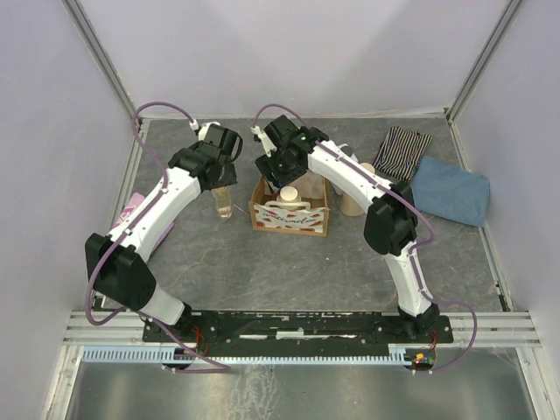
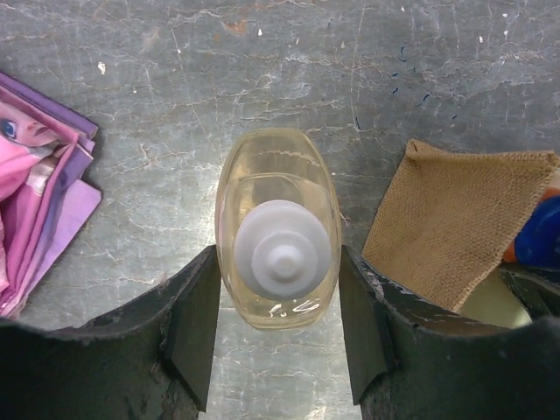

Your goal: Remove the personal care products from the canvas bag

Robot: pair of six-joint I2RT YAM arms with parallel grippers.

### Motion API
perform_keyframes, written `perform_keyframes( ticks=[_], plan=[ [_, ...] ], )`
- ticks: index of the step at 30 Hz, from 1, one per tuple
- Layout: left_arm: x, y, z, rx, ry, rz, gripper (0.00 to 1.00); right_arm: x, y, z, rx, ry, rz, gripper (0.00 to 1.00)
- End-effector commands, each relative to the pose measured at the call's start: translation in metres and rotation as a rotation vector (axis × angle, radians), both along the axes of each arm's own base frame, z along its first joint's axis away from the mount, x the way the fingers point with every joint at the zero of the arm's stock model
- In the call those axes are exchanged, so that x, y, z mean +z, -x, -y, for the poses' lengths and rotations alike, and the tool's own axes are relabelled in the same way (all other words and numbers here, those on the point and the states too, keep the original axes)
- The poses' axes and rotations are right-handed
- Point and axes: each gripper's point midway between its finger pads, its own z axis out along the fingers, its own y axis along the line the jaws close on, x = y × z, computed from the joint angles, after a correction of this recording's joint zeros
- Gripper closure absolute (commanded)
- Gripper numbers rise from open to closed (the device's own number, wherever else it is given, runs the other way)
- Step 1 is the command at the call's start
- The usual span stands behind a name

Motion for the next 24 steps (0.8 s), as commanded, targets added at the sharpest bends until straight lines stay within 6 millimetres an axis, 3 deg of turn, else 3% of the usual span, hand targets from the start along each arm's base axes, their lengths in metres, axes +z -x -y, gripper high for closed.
perform_keyframes(
  ticks=[1, 9, 15, 18, 20, 21, 24],
  plan=[
    [0.047, -0.024, 0.006, 0.045, 0.102, 0.255, 0.92, 0.007, -0.008, -0.001, 0.001, 0.009, 0.063, 0.35],
    [0.013, -0.019, 0.008, 0.043, 0.109, 0.204, 0.92, 0.02, -0.012, 0.0, -0.016, -0.006, 0.123, 0.57],
    [-0.002, -0.011, 0.004, 0.055, 0.11, 0.19, 0.87, 0.06, -0.014, 0.004, -0.036, -0.07, 0.211, 0.59],
    [-0.007, -0.006, 0.004, 0.051, 0.118, 0.183, 0.7, 0.084, -0.014, 0.005, -0.054, -0.108, 0.253, 0.59],
    [-0.011, -0.002, 0.005, 0.045, 0.122, 0.17, 0.42, 0.102, -0.013, 0.008, -0.063, -0.135, 0.28, 0.59],
    [-0.012, 0.0, 0.004, 0.046, 0.126, 0.165, 0.34, 0.108, -0.012, 0.008, -0.065, -0.145, 0.288, 0.59],
    [-0.01, 0.005, 0.004, 0.049, 0.141, 0.162, 0.26, 0.132, -0.009, 0.014, -0.084, -0.18, 0.321, 0.59]
  ],
)
